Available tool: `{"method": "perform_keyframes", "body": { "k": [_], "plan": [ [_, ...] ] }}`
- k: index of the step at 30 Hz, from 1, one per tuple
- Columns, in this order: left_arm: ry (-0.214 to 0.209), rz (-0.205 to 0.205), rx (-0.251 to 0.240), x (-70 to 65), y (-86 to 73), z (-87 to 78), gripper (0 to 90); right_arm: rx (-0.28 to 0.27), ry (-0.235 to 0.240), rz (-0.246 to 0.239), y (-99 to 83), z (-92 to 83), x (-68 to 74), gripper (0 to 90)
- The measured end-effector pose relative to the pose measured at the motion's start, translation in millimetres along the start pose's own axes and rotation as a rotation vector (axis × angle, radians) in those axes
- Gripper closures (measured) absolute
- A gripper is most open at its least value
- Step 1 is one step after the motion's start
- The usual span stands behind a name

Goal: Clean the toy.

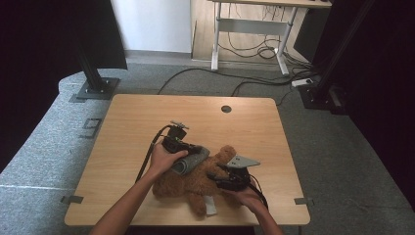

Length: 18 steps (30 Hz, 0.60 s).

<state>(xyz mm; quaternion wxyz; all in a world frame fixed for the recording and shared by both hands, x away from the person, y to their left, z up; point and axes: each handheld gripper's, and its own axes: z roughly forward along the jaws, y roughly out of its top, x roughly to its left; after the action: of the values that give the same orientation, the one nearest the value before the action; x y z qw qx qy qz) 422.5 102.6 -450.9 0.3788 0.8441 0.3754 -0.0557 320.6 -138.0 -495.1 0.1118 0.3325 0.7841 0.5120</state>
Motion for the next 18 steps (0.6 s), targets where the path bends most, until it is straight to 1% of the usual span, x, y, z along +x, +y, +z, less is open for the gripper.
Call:
{"method": "perform_keyframes", "body": {
  "k": [2,4,6,8,13,18],
  "plan": [
    [0.009,0.004,0.007,0.4,-0.5,0.2,80.1,-0.001,-0.002,0.000,-0.6,-0.3,0.3,48.7],
    [0.027,0.005,0.011,2.2,-2.3,-1.2,80.7,-0.003,-0.004,0.001,-1.0,-0.3,0.5,48.8],
    [0.057,0.006,0.012,4.4,-4.8,-3.1,81.2,-0.004,-0.005,0.002,-1.0,-0.2,0.7,48.8],
    [0.072,0.006,0.014,7.1,-6.6,-5.2,81.6,-0.004,-0.004,0.005,-1.1,-0.3,0.9,49.0],
    [0.087,-0.017,0.001,17.4,-12.4,-12.2,81.9,-0.009,0.001,0.010,-2.2,-0.6,0.6,49.2],
    [0.118,-0.035,-0.002,27.9,-18.5,-20.0,82.0,-0.012,0.005,0.014,-2.9,-0.8,0.2,49.2]
  ]
}}
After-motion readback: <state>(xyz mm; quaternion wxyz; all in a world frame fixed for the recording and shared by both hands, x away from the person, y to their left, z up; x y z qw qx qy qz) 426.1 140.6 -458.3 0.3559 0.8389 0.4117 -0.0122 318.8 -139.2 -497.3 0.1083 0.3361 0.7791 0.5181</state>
